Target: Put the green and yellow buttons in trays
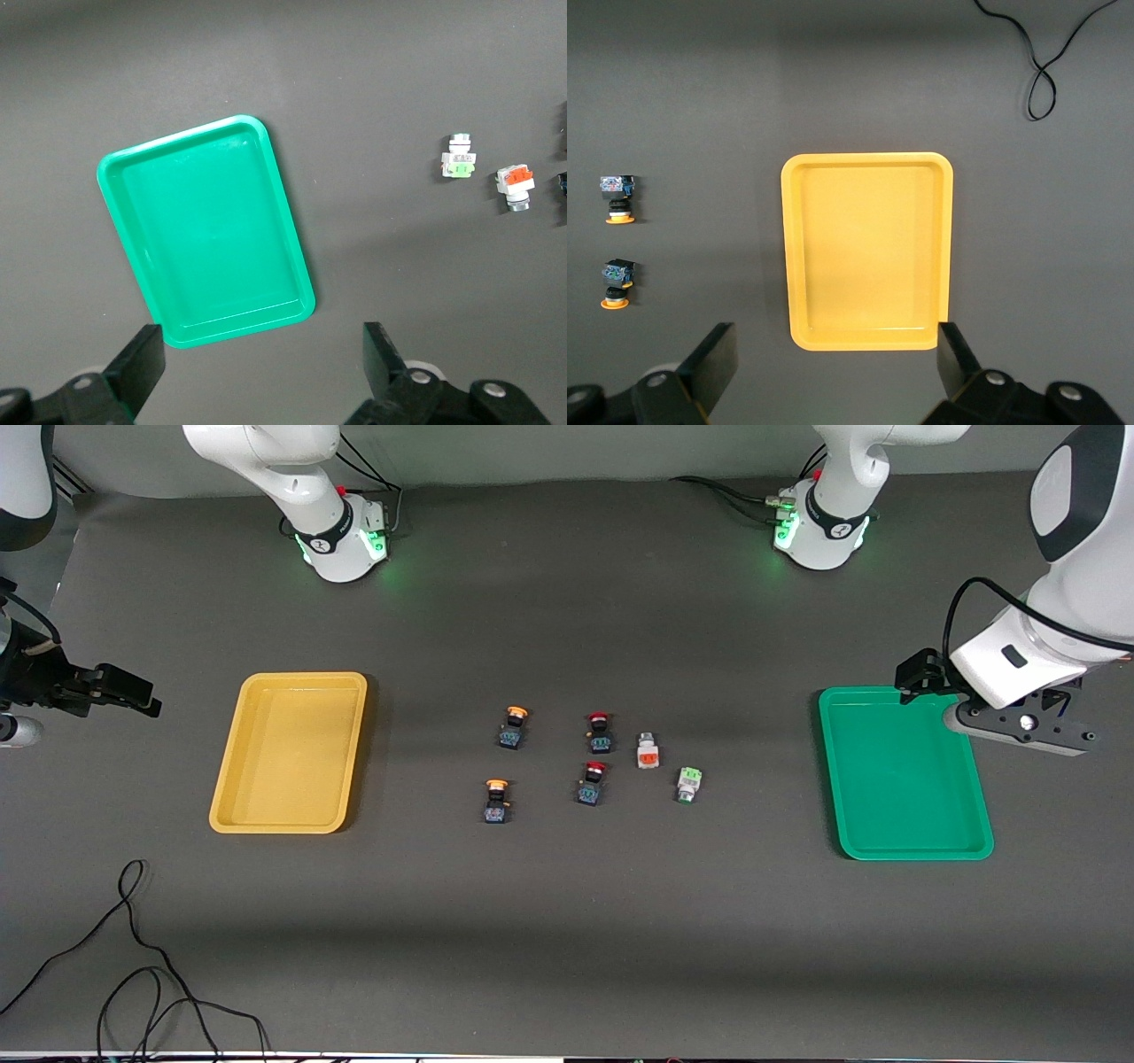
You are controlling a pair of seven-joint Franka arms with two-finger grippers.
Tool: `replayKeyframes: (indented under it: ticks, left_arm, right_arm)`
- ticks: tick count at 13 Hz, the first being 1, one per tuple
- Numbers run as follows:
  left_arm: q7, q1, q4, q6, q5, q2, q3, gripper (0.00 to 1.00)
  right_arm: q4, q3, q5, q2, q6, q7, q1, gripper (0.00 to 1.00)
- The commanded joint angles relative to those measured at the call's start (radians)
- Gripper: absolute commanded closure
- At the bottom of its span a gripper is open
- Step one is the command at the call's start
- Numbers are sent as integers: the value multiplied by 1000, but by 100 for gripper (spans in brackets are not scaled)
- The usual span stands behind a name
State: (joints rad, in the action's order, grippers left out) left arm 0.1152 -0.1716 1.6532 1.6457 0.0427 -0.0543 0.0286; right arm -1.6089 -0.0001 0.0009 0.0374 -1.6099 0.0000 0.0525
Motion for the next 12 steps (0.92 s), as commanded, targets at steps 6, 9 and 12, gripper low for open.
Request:
replayKeyframes:
  ticks: [6, 9, 12]
  left_arm:
    - [-265, -57, -1, 5, -1, -36, -70, 0]
    - [-351, -86, 0, 37, -4, -103, -111, 0]
    - [-472, -170, 10, 123, -1, -209, -116, 1]
  right_arm:
    - [-14, -3, 2, -1, 7, -15, -34, 0]
    - [-63, -3, 14, -2, -7, 53, -124, 0]
    - [-114, -3, 80, -10, -39, 196, -212, 0]
